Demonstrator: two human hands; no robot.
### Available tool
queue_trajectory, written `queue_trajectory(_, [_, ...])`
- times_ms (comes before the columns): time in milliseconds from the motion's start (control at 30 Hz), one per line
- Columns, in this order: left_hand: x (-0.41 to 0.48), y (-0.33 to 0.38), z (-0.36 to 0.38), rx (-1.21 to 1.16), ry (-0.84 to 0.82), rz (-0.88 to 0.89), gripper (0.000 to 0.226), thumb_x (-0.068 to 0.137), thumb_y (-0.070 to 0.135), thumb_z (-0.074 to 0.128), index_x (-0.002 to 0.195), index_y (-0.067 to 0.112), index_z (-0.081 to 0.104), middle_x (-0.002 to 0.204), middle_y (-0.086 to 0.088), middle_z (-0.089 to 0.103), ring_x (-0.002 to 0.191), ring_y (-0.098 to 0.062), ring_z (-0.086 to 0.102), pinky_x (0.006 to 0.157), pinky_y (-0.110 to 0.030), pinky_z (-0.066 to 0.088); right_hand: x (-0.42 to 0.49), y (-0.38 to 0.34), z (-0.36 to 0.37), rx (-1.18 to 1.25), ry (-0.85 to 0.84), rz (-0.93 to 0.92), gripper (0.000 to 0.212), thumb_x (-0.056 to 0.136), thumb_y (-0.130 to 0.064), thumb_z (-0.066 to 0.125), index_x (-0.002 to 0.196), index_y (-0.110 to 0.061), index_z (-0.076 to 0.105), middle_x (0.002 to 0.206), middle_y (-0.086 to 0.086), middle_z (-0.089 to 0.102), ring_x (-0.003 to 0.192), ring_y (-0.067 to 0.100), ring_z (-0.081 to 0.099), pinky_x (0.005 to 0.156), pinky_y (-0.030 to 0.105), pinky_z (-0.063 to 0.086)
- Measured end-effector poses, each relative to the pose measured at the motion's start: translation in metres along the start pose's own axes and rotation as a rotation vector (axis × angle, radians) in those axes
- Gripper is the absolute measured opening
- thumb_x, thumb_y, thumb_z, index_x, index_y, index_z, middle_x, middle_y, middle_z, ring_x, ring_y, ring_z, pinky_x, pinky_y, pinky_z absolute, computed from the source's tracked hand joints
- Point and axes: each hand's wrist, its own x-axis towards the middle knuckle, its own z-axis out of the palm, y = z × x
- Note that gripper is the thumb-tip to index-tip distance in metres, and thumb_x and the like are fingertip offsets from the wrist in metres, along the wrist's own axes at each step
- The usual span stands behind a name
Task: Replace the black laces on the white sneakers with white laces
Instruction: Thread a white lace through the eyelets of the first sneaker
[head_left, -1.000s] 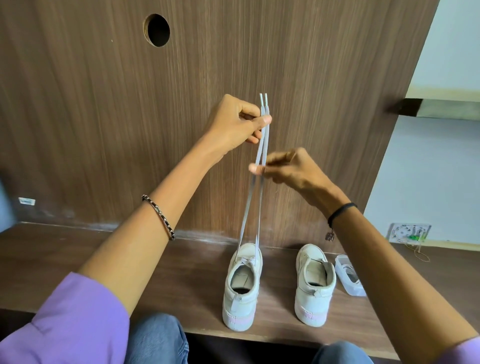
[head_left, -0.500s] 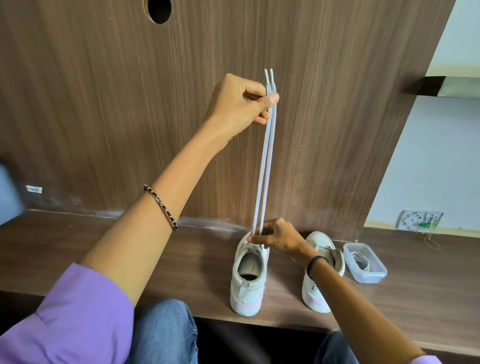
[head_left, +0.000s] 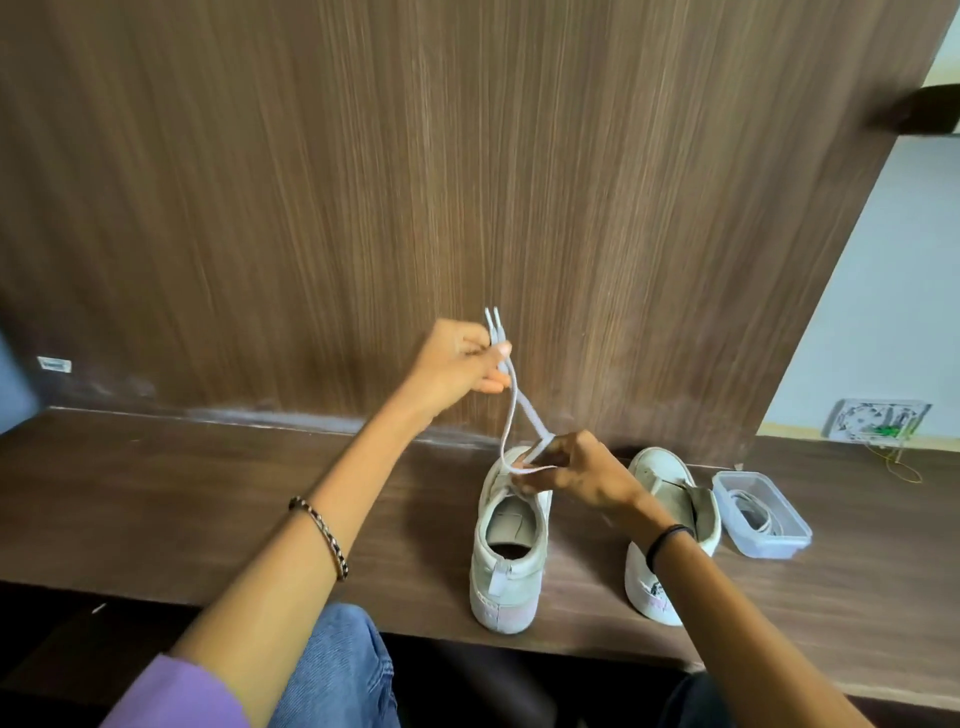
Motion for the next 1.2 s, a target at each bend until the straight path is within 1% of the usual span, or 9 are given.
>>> queue_trajectory(100, [-0.004, -0.041, 0.016, -0.014, -0.053, -0.151, 0.03, 0.101, 0.01, 0.061, 0.121, -0.011, 0.06, 0.111, -0.023, 0.068, 0.073, -0.018, 0.07, 0.064, -0.023, 0.06, 0.002, 0.002, -0.003, 0.153, -0.013, 0.016, 0.016, 0.084, 0.017, 0.069, 0.095, 0.009, 0.076, 0.091, 0.011, 0.079, 0.088, 0.019, 0.074, 0.08, 0.024, 0.057])
queue_trajectory(200, [-0.01, -0.074, 0.023, 0.238, -0.042, -0.223, 0.041, 0.104, 0.022, 0.056, 0.141, 0.005, 0.046, 0.132, -0.005, 0.054, 0.094, -0.026, 0.071, 0.079, -0.036, 0.06, 0.005, 0.005, -0.007, 0.248, -0.014, 0.036, 0.012, 0.086, 0.012, 0.07, 0.091, 0.004, 0.078, 0.096, 0.015, 0.078, 0.092, 0.02, 0.073, 0.085, 0.026, 0.058])
queue_trajectory(267, [-0.013, -0.091, 0.023, 0.568, -0.007, -0.18, 0.032, 0.103, 0.027, 0.055, 0.13, 0.012, 0.05, 0.125, -0.003, 0.061, 0.107, -0.028, 0.066, 0.092, -0.039, 0.052, 0.01, 0.008, -0.009, 0.27, -0.007, 0.071, 0.008, 0.087, 0.005, 0.074, 0.091, 0.002, 0.08, 0.093, 0.016, 0.078, 0.088, 0.019, 0.071, 0.086, 0.024, 0.057])
queue_trajectory(333, [-0.017, -0.097, 0.021, 0.713, 0.065, -0.138, 0.016, 0.101, 0.028, 0.058, 0.105, 0.013, 0.059, 0.104, -0.005, 0.068, 0.105, -0.026, 0.064, 0.085, -0.036, 0.05, 0.015, 0.011, -0.012, 0.286, 0.023, 0.115, 0.007, 0.086, 0.001, 0.076, 0.092, 0.004, 0.08, 0.091, 0.022, 0.075, 0.085, 0.02, 0.069, 0.084, 0.022, 0.057])
queue_trajectory(433, [-0.023, -0.09, 0.012, 0.523, -0.054, -0.175, 0.028, 0.096, 0.036, 0.067, 0.081, 0.013, 0.07, 0.071, -0.001, 0.07, 0.066, -0.016, 0.066, 0.057, -0.031, 0.052, 0.02, 0.014, -0.015, 0.344, 0.039, 0.173, 0.006, 0.085, 0.001, 0.077, 0.09, 0.002, 0.081, 0.087, 0.017, 0.076, 0.082, 0.017, 0.07, 0.084, 0.021, 0.057])
queue_trajectory(500, [-0.03, -0.082, 0.01, 0.312, -0.264, -0.251, 0.03, 0.095, 0.034, 0.071, 0.082, 0.008, 0.077, 0.071, -0.006, 0.072, 0.056, -0.012, 0.062, 0.046, -0.026, 0.049, 0.023, 0.016, -0.014, 0.397, 0.04, 0.205, 0.008, 0.085, 0.003, 0.075, 0.091, 0.002, 0.081, 0.087, 0.015, 0.076, 0.081, 0.016, 0.071, 0.084, 0.021, 0.058])
queue_trajectory(700, [-0.036, -0.088, 0.02, 0.27, -0.29, -0.219, 0.021, 0.087, 0.031, 0.081, 0.09, 0.011, 0.081, 0.081, -0.016, 0.075, 0.065, -0.012, 0.065, 0.047, -0.023, 0.051, 0.028, 0.014, -0.011, 0.42, 0.054, 0.243, 0.011, 0.085, 0.003, 0.075, 0.095, 0.007, 0.079, 0.082, 0.016, 0.075, 0.074, 0.015, 0.069, 0.085, 0.023, 0.059])
queue_trajectory(967, [-0.032, -0.096, 0.026, 0.231, -0.28, -0.16, 0.019, 0.086, 0.031, 0.081, 0.089, 0.012, 0.077, 0.085, -0.009, 0.076, 0.072, -0.009, 0.066, 0.051, -0.022, 0.051, 0.033, 0.003, -0.014, 0.341, 0.06, 0.191, 0.014, 0.085, -0.007, 0.08, 0.095, 0.003, 0.078, 0.088, 0.019, 0.072, 0.082, 0.019, 0.066, 0.089, 0.027, 0.058])
queue_trajectory(1200, [-0.035, -0.089, 0.026, 0.047, -0.276, 0.016, 0.013, 0.087, 0.021, 0.081, 0.098, 0.012, 0.081, 0.084, 0.004, 0.077, 0.072, -0.004, 0.068, 0.054, -0.016, 0.046, 0.041, -0.006, -0.009, 0.407, 0.117, 0.185, 0.016, 0.086, -0.006, 0.079, 0.096, 0.006, 0.075, 0.082, 0.014, 0.072, 0.073, 0.016, 0.065, 0.086, 0.029, 0.059])
